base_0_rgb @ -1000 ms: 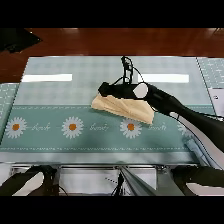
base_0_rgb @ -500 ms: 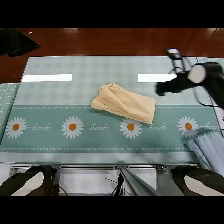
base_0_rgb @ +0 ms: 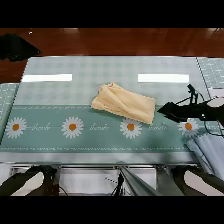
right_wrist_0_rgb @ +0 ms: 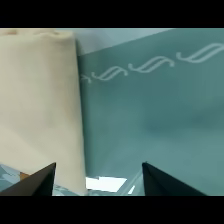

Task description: Fold the shirts.

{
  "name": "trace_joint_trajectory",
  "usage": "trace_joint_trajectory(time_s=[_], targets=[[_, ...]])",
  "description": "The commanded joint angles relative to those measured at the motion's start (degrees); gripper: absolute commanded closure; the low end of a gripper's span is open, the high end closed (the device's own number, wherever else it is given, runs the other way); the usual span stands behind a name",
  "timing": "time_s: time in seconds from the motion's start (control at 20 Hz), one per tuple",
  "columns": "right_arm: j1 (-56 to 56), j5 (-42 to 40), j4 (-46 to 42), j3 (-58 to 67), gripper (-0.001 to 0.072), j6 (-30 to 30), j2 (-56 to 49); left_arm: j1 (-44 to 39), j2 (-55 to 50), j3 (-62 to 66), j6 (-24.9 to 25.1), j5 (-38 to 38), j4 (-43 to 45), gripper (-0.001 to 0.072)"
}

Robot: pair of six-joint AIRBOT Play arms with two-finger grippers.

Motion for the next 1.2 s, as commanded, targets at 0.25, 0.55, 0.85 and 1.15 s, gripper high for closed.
trace_joint_trajectory(time_s=[0.25, 0.55, 0.85, 1.15], targets=[[16.1, -23.3, 23.5, -4.7, 0.043, -5.5, -5.2, 0.0, -1.2, 0.0, 0.0, -0.7, 0.0, 0.0681], [6.3, -3.8, 12.9, 4.1, 0.0694, -12.9, 2.9, -0.4, -3.0, -3.1, 0.0, -0.2, -0.1, 0.0681], [-16.6, 19.4, -0.6, 22.0, 0.0693, 3.9, 22.1, -5.7, -3.0, -12.3, 0.2, 13.2, -0.1, 0.0681], [-34.2, 37.6, -21.0, 30.6, 0.0694, 12.5, 31.1, -10.8, -5.0, -16.2, 4.8, 24.2, -0.1, 0.0681]])
